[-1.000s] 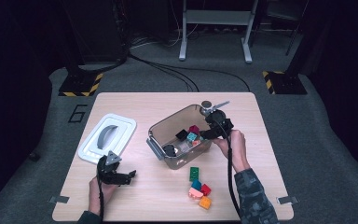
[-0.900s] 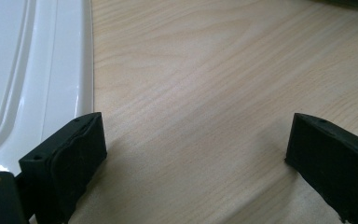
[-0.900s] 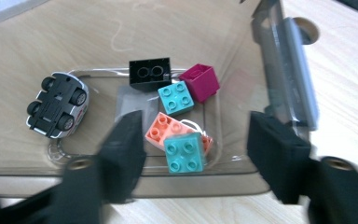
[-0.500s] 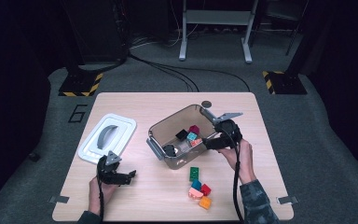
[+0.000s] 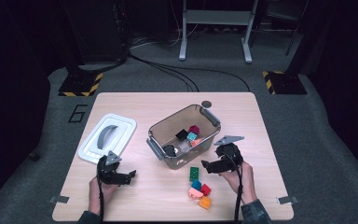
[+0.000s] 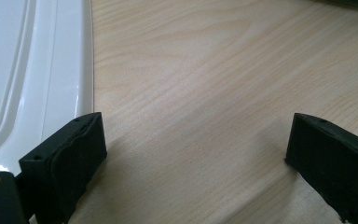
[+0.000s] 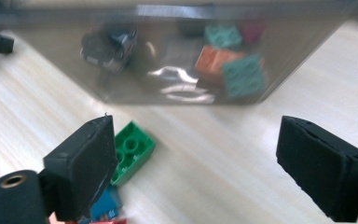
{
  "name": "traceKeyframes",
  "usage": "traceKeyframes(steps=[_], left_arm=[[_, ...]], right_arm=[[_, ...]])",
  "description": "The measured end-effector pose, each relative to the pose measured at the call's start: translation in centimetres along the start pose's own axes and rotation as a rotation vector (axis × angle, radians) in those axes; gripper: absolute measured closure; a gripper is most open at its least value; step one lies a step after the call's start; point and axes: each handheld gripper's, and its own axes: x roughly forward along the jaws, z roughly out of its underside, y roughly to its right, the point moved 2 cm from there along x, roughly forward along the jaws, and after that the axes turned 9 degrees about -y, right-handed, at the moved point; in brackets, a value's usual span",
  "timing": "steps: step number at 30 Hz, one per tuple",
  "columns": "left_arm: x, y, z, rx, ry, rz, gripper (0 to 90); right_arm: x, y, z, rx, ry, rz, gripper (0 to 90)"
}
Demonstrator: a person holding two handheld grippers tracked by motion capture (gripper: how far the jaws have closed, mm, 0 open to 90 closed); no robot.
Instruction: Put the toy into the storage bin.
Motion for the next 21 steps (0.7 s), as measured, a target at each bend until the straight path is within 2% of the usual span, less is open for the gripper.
traceKeyframes(steps=[7, 12, 21], left_arm=[[0.0, 0.0, 0.0, -0.001, -0.001, -0.001, 4.6], [0.0, 0.0, 0.0, -0.002, 0.001, -0.001, 4.6], [0.0, 0.0, 0.0, -0.001, 0.0, -0.001, 4.6]], right_arm=[[1.7, -0.9, 2.6, -0.003, -0.035, -0.07, 13.6], [1.8, -1.7, 3.8, -0.005, -0.044, -0.087, 16.8], [2.2, -2.8, 5.6, -0.02, -0.09, -0.161, 38.6]])
